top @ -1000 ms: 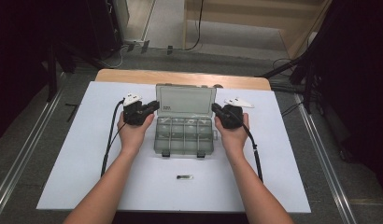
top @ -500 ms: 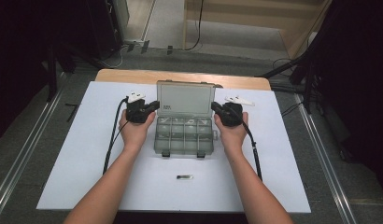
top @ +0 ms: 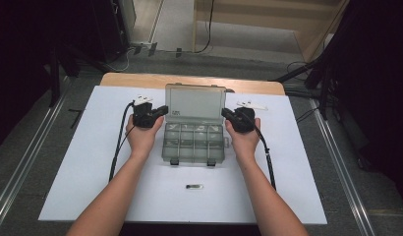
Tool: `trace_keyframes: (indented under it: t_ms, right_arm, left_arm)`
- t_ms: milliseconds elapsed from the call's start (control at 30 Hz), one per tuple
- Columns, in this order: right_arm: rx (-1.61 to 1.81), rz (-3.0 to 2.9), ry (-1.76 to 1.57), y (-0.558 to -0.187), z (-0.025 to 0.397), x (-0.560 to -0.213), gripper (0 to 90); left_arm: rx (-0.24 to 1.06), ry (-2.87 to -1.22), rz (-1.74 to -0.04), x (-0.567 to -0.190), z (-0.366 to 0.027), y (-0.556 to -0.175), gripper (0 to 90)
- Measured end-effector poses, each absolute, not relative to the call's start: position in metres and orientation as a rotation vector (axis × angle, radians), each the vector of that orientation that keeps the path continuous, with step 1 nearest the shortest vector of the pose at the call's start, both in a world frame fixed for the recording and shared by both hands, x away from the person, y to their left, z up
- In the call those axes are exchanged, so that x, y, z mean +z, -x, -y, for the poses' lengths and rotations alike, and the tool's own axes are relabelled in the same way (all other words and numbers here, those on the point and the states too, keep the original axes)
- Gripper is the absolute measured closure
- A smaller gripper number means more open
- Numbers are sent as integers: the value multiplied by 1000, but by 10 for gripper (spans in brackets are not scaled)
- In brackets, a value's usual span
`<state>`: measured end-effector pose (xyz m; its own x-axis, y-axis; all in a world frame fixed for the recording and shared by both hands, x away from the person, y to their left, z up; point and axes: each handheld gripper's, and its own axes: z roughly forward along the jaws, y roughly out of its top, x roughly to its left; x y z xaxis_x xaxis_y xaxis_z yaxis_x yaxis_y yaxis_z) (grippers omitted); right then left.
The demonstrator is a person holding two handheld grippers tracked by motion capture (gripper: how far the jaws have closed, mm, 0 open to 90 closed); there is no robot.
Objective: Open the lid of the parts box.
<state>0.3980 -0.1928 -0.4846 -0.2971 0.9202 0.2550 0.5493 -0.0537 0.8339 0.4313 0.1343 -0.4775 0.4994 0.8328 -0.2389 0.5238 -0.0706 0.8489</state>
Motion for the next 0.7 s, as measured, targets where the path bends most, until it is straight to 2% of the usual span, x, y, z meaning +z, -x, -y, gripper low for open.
trace_keyframes:
  t_ms: [700]
  right_arm:
    - [1337,-1839,-1666,-409,196,-492,854]
  left_arm:
    - [252,-1705,-1226,-481,-138,-447,847]
